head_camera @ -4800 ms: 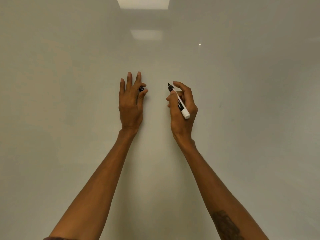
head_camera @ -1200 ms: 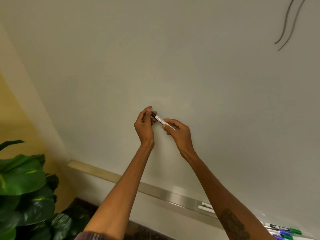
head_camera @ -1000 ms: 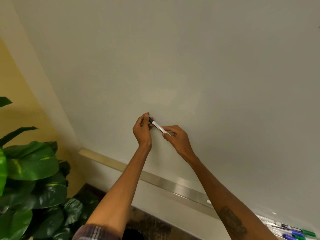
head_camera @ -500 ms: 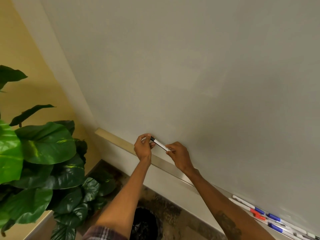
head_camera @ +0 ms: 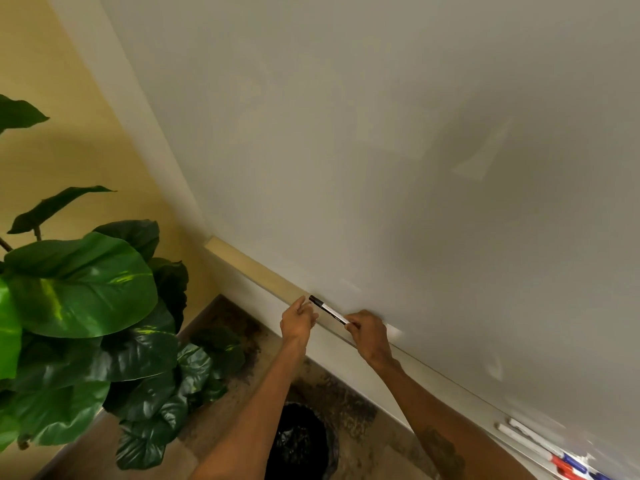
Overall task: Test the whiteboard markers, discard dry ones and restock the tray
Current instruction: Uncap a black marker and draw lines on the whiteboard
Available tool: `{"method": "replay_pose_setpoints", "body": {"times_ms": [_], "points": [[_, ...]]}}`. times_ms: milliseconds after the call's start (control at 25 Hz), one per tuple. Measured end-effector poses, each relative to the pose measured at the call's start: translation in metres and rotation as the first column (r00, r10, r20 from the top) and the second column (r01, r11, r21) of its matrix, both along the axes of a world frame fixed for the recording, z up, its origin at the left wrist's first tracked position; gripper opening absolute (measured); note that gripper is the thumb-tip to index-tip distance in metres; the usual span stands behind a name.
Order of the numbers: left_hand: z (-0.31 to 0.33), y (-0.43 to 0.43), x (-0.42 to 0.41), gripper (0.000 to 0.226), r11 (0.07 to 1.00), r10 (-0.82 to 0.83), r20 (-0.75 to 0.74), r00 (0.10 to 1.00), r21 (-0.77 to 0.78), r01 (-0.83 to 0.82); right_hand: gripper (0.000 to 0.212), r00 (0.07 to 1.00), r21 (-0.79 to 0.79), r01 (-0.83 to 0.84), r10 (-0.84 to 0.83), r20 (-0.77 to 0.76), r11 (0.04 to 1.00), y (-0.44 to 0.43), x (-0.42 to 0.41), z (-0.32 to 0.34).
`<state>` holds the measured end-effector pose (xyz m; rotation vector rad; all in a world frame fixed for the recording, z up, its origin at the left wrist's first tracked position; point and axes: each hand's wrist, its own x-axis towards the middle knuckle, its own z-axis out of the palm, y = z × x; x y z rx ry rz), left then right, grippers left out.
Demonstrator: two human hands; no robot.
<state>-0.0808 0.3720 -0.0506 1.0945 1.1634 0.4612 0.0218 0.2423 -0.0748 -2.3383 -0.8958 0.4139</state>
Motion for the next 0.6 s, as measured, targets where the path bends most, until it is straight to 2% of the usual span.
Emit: {"method": "replay_pose_setpoints", "body": {"times_ms": [160,320,600], "points": [[-0.030,-0.005,-0.020,0.034,0.986,-0.161,-0.146,0.976,0.022,0.166,0.016,1.000,-0.066,0.017,-0.017,-0.002,0.998,0.018,-0.006,-0.030],[-0.052,-0.004,-0.033,0.031,0.955,-0.268,-0.251,0.930,0.057,0.291,0.017,0.996,-0.155,0.016,-0.001,0.093,0.988,0.029,-0.011,-0.051],[-0.057,-0.003,-0.038,0.031,0.930,-0.322,-0.266,0.909,0.094,0.357,0.027,0.997,-0.146,-0.029,0.039,0.066,0.989,0.028,-0.011,-0.061]]}}
